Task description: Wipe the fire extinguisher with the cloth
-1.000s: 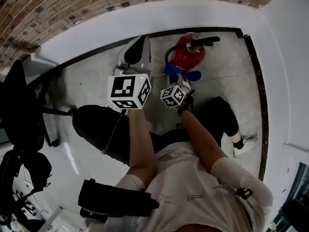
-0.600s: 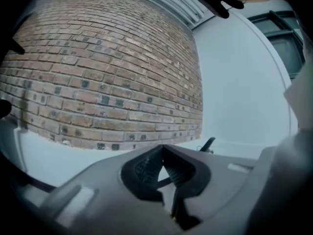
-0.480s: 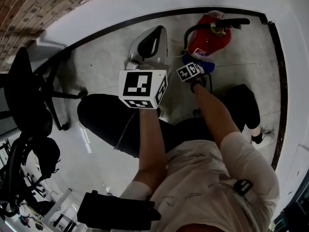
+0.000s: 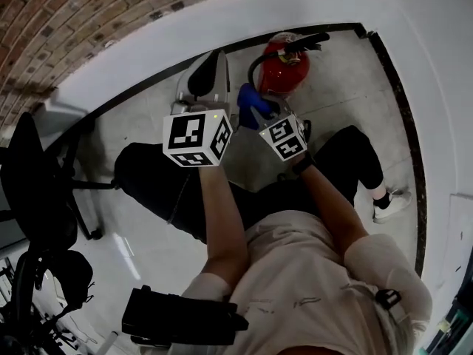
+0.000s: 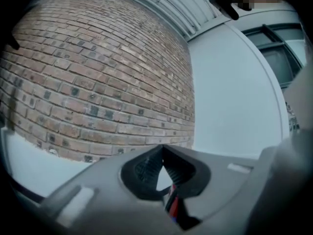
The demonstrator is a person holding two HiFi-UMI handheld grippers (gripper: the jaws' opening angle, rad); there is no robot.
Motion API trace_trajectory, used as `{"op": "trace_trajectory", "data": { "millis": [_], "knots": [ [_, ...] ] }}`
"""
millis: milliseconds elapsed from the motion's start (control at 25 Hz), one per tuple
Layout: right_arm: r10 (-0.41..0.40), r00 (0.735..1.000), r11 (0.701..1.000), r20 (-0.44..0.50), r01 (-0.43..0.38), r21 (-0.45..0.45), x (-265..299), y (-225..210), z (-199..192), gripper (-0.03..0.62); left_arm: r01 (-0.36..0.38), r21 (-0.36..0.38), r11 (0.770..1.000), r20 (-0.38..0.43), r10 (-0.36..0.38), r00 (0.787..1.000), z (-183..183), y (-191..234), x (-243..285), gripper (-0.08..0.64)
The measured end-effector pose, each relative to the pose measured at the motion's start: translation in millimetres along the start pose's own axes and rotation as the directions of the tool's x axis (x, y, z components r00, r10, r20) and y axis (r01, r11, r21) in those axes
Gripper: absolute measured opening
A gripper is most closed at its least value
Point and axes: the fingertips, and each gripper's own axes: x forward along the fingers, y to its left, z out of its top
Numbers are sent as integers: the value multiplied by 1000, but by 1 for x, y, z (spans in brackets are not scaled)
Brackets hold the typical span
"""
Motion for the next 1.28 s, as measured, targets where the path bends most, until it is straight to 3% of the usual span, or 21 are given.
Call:
{"op": "trace_trajectory", "data": {
  "millis": [40,80,160,200,240,280,400,480,600,720,840,920,1000,1120,1200,1280],
  "knots": [
    [-76,992,996,102,81,-43,-25,-12,40,84,7,5,1000,14,-7,1000,6,-3,-1,0],
    [-175,965,977,194,195,-87,-50,-27,75,84,12,7,1000,27,-12,1000,11,-5,-2,0],
    [-382,876,880,293,442,-175,-90,-59,118,84,18,1,1000,48,-18,999,18,-7,-7,0],
    [-460,839,820,292,527,-224,-99,-73,123,84,21,-6,1000,56,-20,998,21,-7,-9,0],
    [-506,822,778,260,565,-273,-99,-83,119,86,25,-13,1000,61,-24,998,22,-9,-11,0],
    [-518,830,769,207,558,-311,-91,-88,109,86,32,-17,999,63,-31,998,23,-11,-13,0],
    [-412,899,836,150,439,-329,-62,-79,83,75,71,-12,997,44,-70,997,19,-26,-18,0],
    [-339,929,848,150,370,-379,-49,-57,68,75,86,0,996,17,-86,996,13,-38,-19,0],
    [-284,959,897,-22,257,-360,-13,-28,-4,74,67,-5,998,0,-67,998,5,-49,-19,0],
    [-270,939,945,-216,215,-247,33,-20,-103,75,9,-45,999,-15,-10,1000,-15,-45,-14,0],
    [-237,921,971,-309,211,-116,66,-29,-162,77,-82,-50,995,-68,79,995,-45,-27,2,0],
    [-185,920,982,-345,155,-112,80,-25,-183,77,-97,-25,995,-85,95,992,-58,-26,9,0],
    [-107,915,986,-389,47,-160,98,-7,-202,77,-100,-3,995,-91,99,991,-65,-27,11,0],
    [-45,858,983,-512,-52,-174,115,3,-246,78,-96,11,995,-109,97,989,-72,-25,13,0],
    [20,816,996,-578,-64,-55,117,-2,-272,81,-108,15,994,-118,109,987,-73,-18,12,0],
    [155,798,985,-582,-82,149,114,-4,-279,81,-144,12,990,-132,144,981,-73,-5,10,0]
  ]
}}
